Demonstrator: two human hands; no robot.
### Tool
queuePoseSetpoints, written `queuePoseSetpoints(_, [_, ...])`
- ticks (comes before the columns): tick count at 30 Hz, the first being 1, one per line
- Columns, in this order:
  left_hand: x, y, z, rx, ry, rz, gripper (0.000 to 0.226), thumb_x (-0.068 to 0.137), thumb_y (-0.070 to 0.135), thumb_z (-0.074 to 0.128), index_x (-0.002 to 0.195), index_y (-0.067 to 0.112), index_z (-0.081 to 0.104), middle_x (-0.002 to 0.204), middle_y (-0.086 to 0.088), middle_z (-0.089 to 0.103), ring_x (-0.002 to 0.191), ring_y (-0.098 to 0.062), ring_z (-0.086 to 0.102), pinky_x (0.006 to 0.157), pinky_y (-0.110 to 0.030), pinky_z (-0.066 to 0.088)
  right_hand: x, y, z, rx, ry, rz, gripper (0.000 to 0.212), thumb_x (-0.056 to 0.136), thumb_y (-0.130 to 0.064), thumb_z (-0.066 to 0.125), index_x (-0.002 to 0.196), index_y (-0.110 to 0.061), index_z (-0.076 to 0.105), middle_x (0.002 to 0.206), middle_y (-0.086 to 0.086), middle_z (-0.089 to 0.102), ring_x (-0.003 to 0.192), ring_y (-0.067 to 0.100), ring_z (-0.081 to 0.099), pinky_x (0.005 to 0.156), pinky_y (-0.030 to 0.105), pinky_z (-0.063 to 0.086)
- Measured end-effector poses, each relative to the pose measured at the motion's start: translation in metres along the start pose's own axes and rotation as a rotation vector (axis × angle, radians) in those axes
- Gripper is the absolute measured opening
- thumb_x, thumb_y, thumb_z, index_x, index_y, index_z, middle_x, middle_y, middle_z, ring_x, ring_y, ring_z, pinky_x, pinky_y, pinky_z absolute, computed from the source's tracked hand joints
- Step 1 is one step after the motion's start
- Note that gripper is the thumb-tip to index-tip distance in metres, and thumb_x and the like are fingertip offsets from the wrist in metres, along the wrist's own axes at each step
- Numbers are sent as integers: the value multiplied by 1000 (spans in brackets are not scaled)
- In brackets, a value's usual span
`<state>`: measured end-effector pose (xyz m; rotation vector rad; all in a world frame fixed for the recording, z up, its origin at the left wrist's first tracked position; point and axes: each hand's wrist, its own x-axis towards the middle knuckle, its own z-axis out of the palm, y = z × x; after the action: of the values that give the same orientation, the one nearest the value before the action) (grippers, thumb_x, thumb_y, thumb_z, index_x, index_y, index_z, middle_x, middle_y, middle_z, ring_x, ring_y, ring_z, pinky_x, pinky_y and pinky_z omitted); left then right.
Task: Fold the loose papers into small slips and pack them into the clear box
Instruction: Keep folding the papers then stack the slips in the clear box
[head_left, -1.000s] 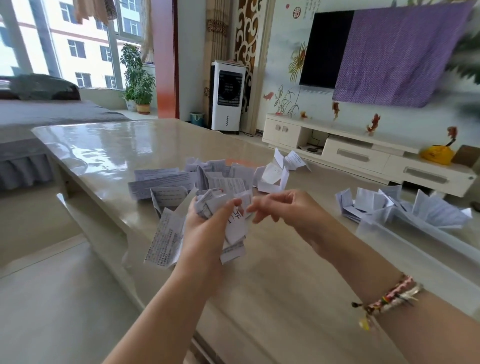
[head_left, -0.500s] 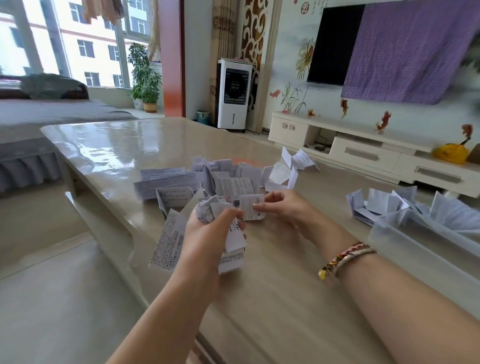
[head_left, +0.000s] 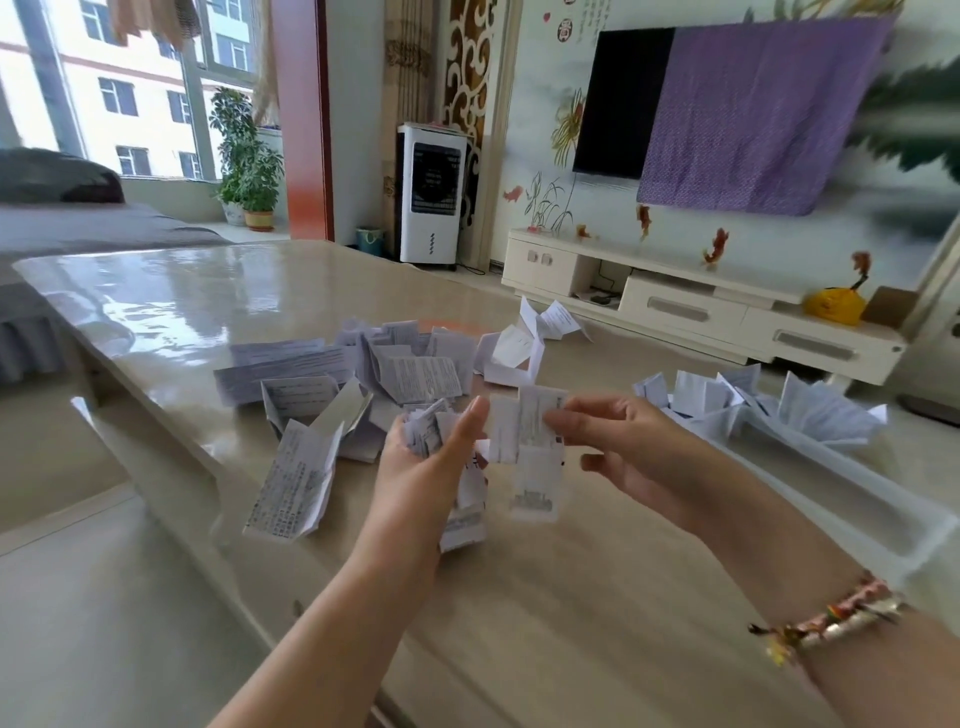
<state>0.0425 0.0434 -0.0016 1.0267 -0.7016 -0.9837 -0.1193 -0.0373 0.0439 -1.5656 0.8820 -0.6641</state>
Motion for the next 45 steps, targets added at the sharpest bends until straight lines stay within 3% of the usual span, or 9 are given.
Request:
queuePoseSetpoints(6, [-5,2,9,-47,-120,0,64,73,56,58,114,7,63,100,-22,71,91,-40,68,72,-45,56,-4,7,18,37,45,-105,14,84,-21,68,91,-10,71,88,1,72,78,11,61,70,27,43])
queuePoseSetpoints(12, [-4,1,9,-69,-121,26,51,70,37,72,100,-2,62,89,-29,68,75,-35,67,71,-43,57,-8,10,26,-171,55,-119,11,91,-18,64,90,-12,74,67,-8,69,57,-2,55,54,11,39])
queuePoseSetpoints(18, [-1,-2,9,-115,-70,66,90,59,53,81,124,0,48,107,-24,68,95,-40,67,82,-55,55,-8,12,28,248,11,132,10,90,-10,61,87,-4,69,73,7,71,62,13,62,54,20,40])
queuePoseSetpoints(24, [0,-4,4,-123,-94,36,47,74,16,80,111,7,51,96,-23,59,75,-32,63,58,-34,56,-15,14,33,345,-158,287,10,85,-12,64,85,-5,70,80,13,71,63,17,65,50,19,42])
queuePoseSetpoints(31, [0,-4,2,-108,45,-93,21,89,10,63,109,3,65,87,-16,66,73,-25,64,57,-33,55,-20,6,18,-118,38,45,12,89,-19,65,87,-10,73,77,4,73,42,8,52,47,19,36])
queuePoseSetpoints(35, [-1,-4,6,-75,23,-129,28,87,11,64,114,2,63,76,-8,65,56,-17,60,45,-25,48,-24,-4,18,177,278,-316,9,87,-7,64,78,-8,65,74,6,71,56,21,69,43,21,42])
queuePoseSetpoints(38, [-4,-1,8,-91,31,-152,35,89,20,63,119,2,59,73,-8,64,54,-18,59,46,-25,48,-23,-4,26,157,234,-465,8,86,-6,63,81,-11,66,81,5,74,72,22,72,55,23,47])
queuePoseSetpoints(43, [-6,4,7,-91,-10,-165,57,80,54,61,108,4,63,78,-14,65,61,-23,62,56,-31,50,-18,16,38,-129,37,-318,8,87,-13,67,86,-9,73,79,1,72,76,11,64,76,19,50])
queuePoseSetpoints(45, [-6,5,7,-94,-44,-141,67,71,59,62,105,1,65,82,-17,65,66,-24,62,60,-32,50,-15,16,41,-209,67,-324,9,88,-17,68,84,-11,74,71,-9,67,67,-1,55,70,11,43])
